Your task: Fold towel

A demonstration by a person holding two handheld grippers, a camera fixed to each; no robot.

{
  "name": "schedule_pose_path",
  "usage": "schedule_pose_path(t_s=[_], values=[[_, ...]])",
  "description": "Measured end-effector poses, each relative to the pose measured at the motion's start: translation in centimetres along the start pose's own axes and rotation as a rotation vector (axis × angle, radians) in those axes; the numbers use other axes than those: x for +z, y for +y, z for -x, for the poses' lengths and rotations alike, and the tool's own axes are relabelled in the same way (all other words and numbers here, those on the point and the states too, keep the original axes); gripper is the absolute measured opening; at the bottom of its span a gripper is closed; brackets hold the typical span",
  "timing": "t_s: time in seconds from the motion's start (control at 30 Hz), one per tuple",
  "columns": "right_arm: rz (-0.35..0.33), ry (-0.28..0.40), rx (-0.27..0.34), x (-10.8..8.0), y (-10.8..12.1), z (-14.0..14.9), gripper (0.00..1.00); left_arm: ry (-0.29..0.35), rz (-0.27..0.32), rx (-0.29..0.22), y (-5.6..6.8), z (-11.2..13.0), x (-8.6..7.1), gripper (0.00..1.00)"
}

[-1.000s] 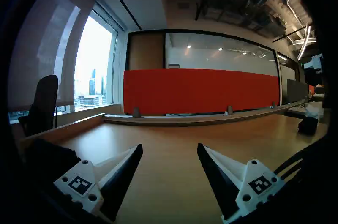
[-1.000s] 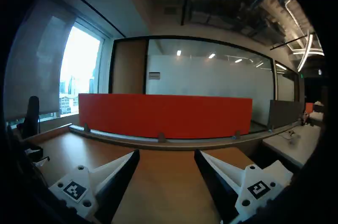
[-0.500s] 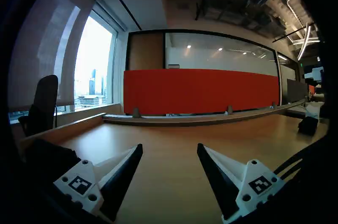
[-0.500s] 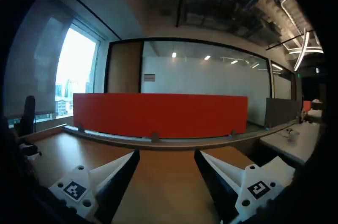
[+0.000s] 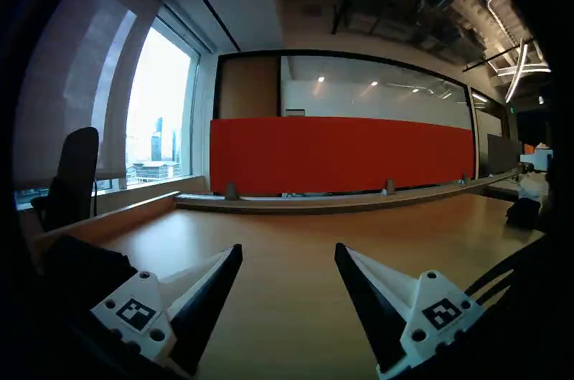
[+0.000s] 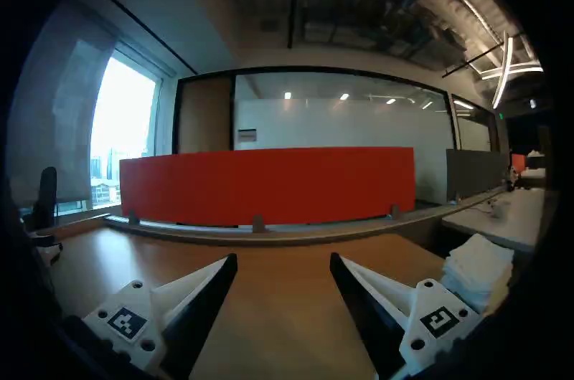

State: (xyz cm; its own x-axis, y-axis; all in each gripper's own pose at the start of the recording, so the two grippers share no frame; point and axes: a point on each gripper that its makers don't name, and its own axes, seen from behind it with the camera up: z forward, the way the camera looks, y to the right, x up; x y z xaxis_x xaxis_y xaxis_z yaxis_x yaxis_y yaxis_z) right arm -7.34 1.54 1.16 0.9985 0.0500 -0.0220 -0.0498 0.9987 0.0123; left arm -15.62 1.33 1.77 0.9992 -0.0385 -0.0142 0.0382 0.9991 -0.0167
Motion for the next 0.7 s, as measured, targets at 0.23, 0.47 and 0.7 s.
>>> schedule_pose_path(t_s=[0.23, 0.47, 0.7], values=[[-0.005, -0.002, 0.019, 0.2, 0.0, 2.0, 1.0, 0.0, 0.0, 0.0, 0.0, 0.0, 0.0, 0.96], [-0.002, -0.012, 0.023, 0.3, -0.1, 4.1, 1.0, 0.0, 0.0, 0.0, 0.0, 0.0, 0.0, 0.96], [0.022, -0.021, -0.012, 0.4, 0.3, 5.5, 1.0, 0.0, 0.0, 0.0, 0.0, 0.0, 0.0, 0.96]])
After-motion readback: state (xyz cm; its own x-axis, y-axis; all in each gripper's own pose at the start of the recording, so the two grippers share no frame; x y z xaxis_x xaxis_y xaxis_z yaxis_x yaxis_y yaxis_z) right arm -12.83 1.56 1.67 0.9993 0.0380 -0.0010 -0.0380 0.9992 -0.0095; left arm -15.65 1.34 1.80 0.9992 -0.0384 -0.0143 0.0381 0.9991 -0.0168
